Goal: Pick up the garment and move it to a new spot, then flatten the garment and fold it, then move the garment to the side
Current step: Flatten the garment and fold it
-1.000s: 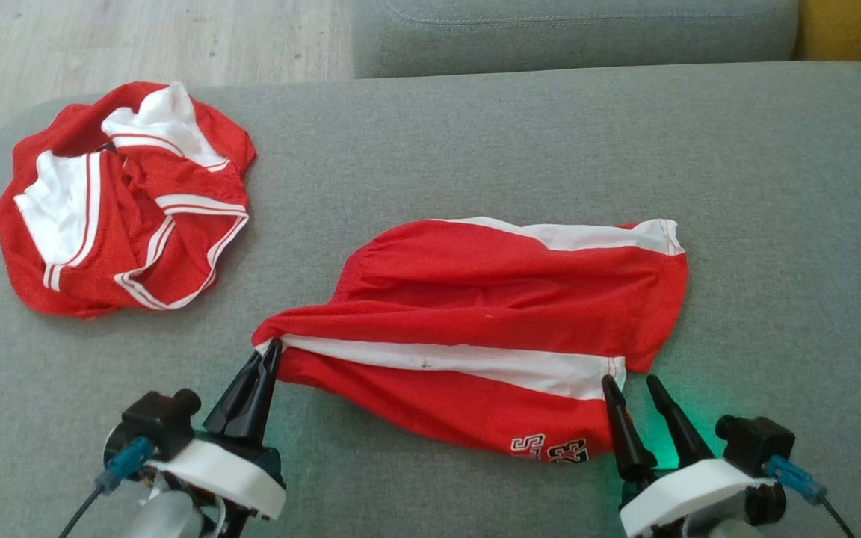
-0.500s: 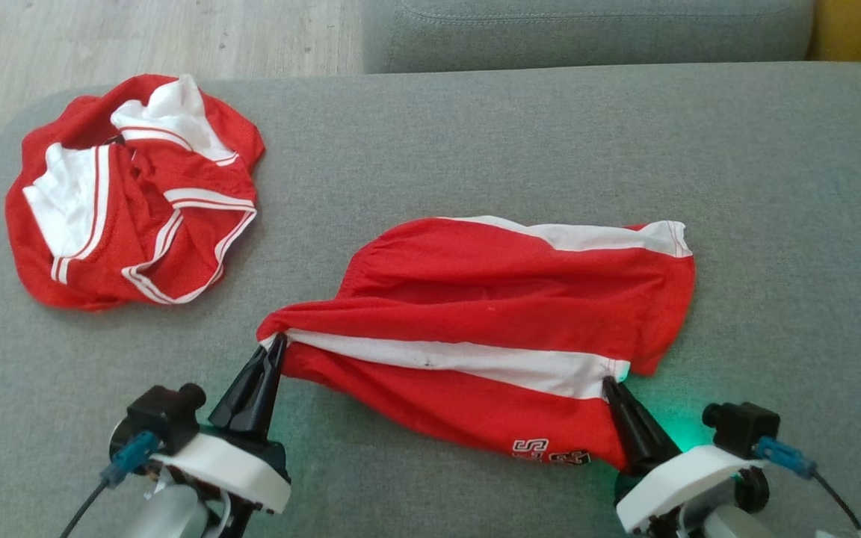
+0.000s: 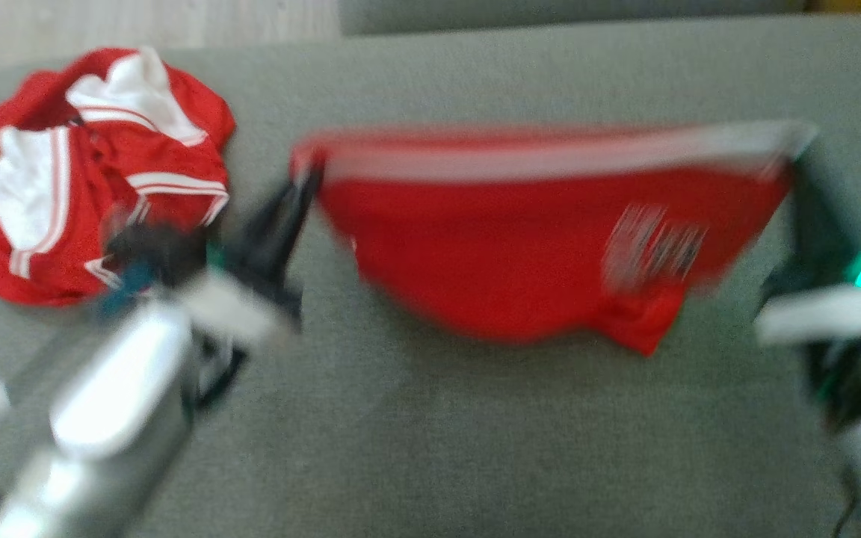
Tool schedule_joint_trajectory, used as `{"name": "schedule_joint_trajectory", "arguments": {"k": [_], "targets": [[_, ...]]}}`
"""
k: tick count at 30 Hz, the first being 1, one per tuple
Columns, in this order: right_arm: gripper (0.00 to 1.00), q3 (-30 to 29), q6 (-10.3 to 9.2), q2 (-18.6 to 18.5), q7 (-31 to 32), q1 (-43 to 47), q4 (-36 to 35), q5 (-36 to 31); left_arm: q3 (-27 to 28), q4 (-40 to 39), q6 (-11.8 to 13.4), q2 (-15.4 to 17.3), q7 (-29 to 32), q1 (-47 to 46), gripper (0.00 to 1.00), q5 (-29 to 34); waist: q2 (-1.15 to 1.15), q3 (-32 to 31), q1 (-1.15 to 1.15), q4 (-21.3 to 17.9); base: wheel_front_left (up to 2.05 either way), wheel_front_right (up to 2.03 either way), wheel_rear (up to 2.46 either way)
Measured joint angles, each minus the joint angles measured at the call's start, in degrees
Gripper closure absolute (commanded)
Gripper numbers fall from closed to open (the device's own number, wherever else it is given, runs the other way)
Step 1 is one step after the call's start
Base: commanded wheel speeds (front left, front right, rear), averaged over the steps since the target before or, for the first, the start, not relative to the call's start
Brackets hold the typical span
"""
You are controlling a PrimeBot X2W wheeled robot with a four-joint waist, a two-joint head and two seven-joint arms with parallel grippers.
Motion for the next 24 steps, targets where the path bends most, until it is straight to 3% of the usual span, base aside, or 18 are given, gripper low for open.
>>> {"name": "schedule_joint_trajectory", "arguments": {"k": [7,13,18,24], "targets": [[1.0,-8.0,0.0,-8.0,0.0,-24.7,-1.3,-2.5,-5.7,-2.6,0.0,0.3,3.3,-30.6,1.0,1.2,0.0,7.7,0.02,-2.0,0.0,0.0,0.0],[1.0,-11.4,0.0,-9.6,-0.1,-39.8,-1.5,-4.9,-5.2,3.1,0.0,-2.8,-1.7,-47.6,1.0,5.5,0.0,13.4,0.03,-4.6,0.0,0.0,0.0],[1.0,-13.3,0.01,-9.6,-0.2,-38.1,-4.6,-5.4,-4.6,4.4,0.0,-3.5,-3.2,-46.5,1.0,5.3,0.0,15.2,0.0,-6.9,0.0,0.0,0.0],[1.0,-14.8,0.01,-6.2,-0.2,-24.2,-9.3,-5.4,-6.2,2.0,0.3,-2.0,-3.4,-31.9,1.0,5.0,0.0,15.0,0.0,-6.7,0.0,0.0,0.0]]}}
